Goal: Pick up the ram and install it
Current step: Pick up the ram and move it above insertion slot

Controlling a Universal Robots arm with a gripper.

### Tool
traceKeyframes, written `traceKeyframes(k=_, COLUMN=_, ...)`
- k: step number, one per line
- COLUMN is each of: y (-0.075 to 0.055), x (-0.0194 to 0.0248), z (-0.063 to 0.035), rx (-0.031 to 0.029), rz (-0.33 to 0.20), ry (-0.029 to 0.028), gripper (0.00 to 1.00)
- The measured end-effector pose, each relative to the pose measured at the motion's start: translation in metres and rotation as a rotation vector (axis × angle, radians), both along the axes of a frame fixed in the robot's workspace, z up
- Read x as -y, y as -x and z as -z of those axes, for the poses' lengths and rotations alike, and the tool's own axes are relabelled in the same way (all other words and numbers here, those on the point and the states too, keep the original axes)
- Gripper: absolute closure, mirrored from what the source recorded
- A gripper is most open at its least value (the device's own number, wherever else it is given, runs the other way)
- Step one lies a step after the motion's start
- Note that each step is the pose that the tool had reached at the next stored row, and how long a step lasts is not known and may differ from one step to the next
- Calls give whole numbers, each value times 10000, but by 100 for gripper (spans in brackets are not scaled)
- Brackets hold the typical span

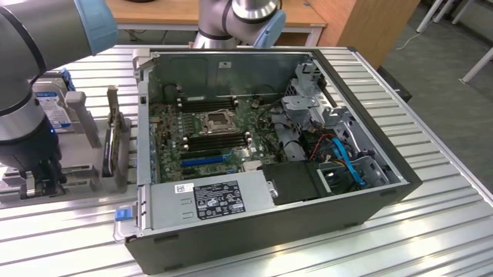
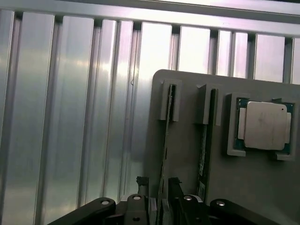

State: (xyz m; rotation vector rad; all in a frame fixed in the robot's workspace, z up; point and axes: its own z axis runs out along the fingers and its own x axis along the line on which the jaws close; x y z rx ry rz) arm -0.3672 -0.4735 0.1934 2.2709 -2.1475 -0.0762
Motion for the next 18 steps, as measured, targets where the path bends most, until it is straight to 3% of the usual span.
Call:
traceKeyframes(k=7, y=0, x=-21, z=17, rx=0, rz=9, ry=2, gripper=69)
traceKeyframes(k=18, y=1, x=-5, z=18, rx=-2, rz=8, ry=3, gripper=69)
